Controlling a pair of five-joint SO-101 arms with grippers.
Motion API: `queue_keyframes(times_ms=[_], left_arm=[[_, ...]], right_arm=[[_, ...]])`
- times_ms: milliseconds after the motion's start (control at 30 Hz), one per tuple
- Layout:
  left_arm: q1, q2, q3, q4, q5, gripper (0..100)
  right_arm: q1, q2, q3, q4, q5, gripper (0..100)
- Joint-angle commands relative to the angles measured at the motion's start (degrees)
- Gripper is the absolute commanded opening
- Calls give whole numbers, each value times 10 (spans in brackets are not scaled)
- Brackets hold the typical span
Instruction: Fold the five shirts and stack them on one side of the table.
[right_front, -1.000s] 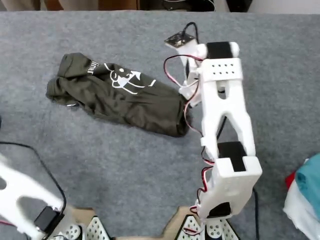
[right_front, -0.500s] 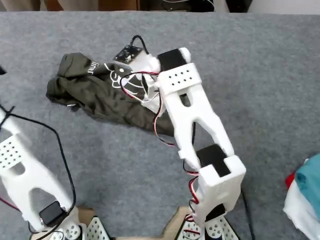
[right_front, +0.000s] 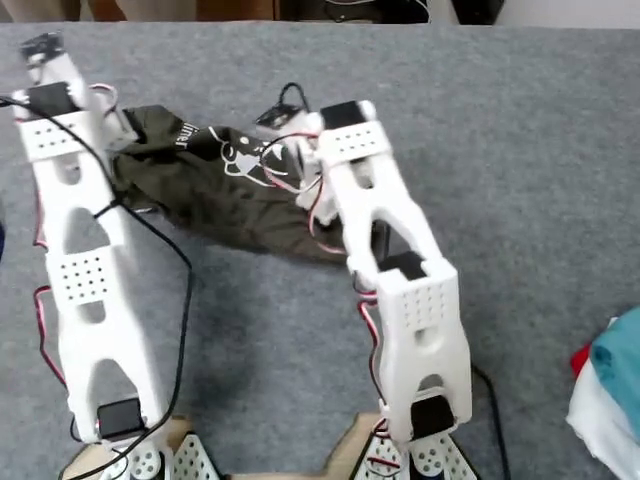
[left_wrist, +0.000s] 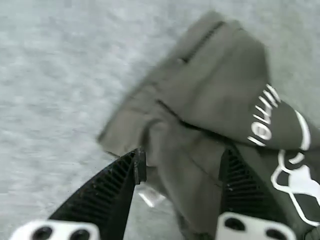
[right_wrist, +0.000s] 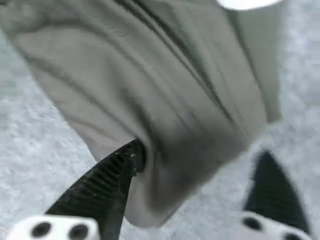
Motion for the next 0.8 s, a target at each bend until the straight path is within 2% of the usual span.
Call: queue_keyframes(times_ms=[0, 67, 167, 367, 433, 533, 600, 767], left_arm=[[23, -10, 0, 6, 6, 219], [31, -10, 1, 6, 4, 148], [40, -10, 12, 6, 3, 11], [15, -15, 84, 6, 5, 23], [-3, -23, 95, 7, 5, 53], [-15, -64, 136, 8, 9, 172], [-12, -104, 173, 8, 8, 226], [2, -179, 223, 6, 4, 181]], right_arm=[[39, 19, -82, 52, -5, 85], [58, 26, -107, 61, -2, 27], [82, 17, -113, 62, -2, 45], [105, -2, -116, 61, 8, 62], [105, -3, -117, 61, 8, 136], [103, -17, -118, 60, 14, 284], [103, -31, -136, 59, 30, 345], [103, -44, -196, 58, 53, 353]])
